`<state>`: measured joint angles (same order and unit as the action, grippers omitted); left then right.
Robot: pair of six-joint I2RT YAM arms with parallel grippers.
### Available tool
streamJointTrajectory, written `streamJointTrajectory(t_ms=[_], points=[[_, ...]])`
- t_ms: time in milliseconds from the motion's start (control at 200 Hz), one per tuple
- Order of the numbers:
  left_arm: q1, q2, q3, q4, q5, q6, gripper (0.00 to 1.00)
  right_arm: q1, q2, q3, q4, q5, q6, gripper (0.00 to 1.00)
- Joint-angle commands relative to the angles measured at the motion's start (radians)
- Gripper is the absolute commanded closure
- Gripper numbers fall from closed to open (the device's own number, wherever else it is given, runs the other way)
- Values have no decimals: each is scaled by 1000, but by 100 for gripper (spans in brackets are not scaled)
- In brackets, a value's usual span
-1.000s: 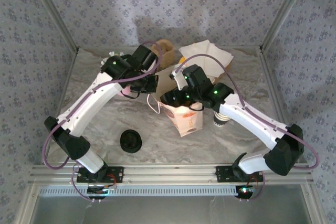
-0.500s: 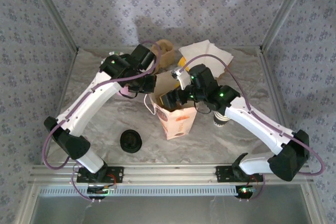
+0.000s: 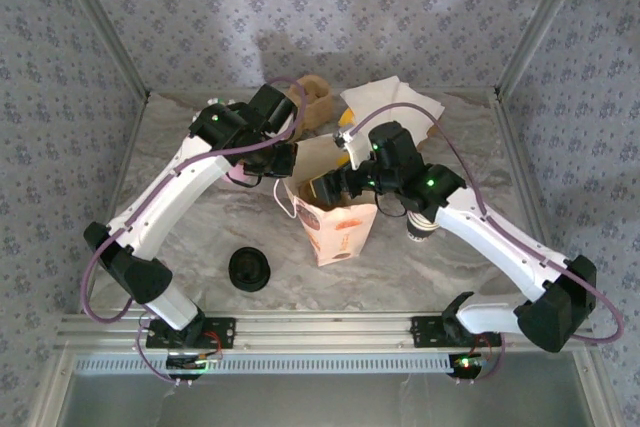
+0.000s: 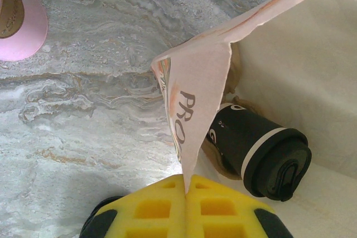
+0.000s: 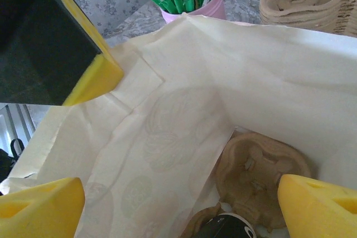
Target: Pack the takeout coffee
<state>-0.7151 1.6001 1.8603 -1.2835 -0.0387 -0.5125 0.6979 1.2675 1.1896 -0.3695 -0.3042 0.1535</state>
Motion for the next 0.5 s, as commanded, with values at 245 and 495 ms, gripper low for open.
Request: streamJointTrajectory(t_ms=[245,495], points=[[6,0,20,-15,-15,11,88,-3,-9,124,-19,-33,43,9],[8,1,43,-20,-18,9,70,-2,-7,175,-49,-29,52,9]])
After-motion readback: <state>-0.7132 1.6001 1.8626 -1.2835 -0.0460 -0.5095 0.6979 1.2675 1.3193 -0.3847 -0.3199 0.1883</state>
